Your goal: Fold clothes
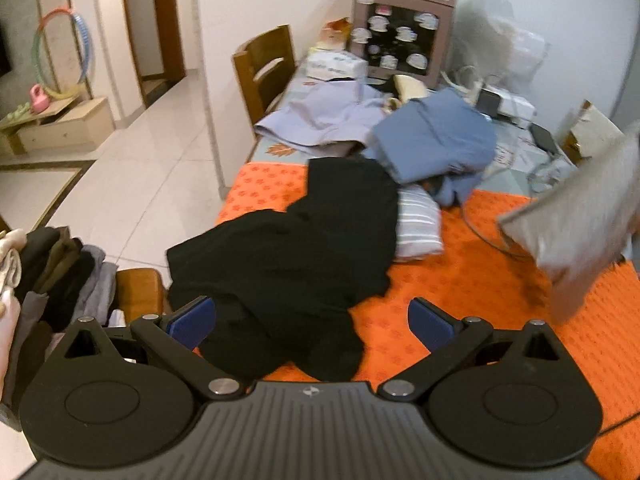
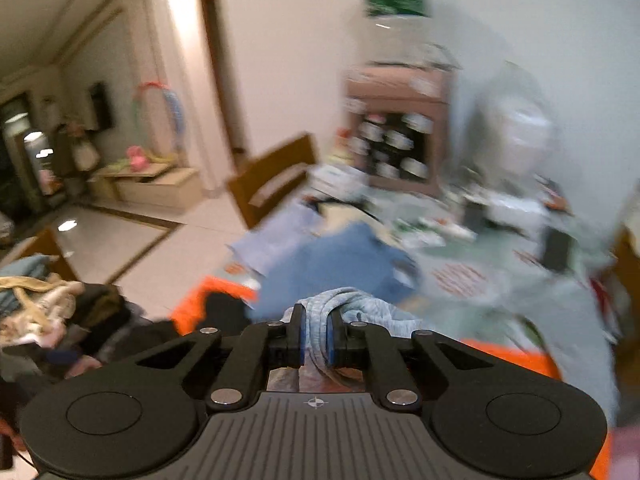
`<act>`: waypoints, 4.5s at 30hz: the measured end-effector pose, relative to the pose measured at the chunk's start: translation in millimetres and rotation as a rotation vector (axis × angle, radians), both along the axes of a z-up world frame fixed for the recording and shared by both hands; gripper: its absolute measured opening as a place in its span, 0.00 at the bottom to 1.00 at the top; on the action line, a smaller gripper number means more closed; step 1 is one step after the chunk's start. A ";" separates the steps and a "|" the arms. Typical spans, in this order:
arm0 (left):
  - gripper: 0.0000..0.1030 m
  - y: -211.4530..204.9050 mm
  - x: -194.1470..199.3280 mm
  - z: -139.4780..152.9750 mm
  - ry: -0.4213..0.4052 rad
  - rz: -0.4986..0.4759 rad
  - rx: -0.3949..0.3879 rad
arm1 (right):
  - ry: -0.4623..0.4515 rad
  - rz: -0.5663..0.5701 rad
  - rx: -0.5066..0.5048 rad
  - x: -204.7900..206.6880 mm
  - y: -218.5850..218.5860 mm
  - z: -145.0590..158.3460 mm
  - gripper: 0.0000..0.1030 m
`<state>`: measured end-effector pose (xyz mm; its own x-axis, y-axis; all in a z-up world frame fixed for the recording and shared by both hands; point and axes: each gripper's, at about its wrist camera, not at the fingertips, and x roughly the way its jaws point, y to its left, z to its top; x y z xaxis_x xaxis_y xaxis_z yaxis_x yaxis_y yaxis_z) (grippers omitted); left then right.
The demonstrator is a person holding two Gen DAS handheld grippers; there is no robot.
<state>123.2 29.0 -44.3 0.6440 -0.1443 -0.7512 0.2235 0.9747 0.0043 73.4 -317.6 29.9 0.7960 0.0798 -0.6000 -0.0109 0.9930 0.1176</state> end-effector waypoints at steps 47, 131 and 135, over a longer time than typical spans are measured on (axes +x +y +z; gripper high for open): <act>1.00 -67.3 -196.9 -7.8 0.094 0.158 -0.039 | 0.388 -0.144 0.360 -89.0 -150.7 -162.8 0.46; 0.11 -11.8 -190.7 -66.2 0.247 0.260 -0.201 | 0.366 0.364 0.120 -131.8 16.6 -129.1 0.44; 0.22 8.2 -210.6 -72.9 0.295 0.343 -0.242 | 0.383 0.402 0.081 -123.5 25.9 -131.6 0.46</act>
<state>-87.4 37.2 -117.2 0.4507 -0.1538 -0.8793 -0.1521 0.9574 -0.2454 -50.1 -291.8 -101.7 0.4195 0.3899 -0.8198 -0.3282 0.9071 0.2635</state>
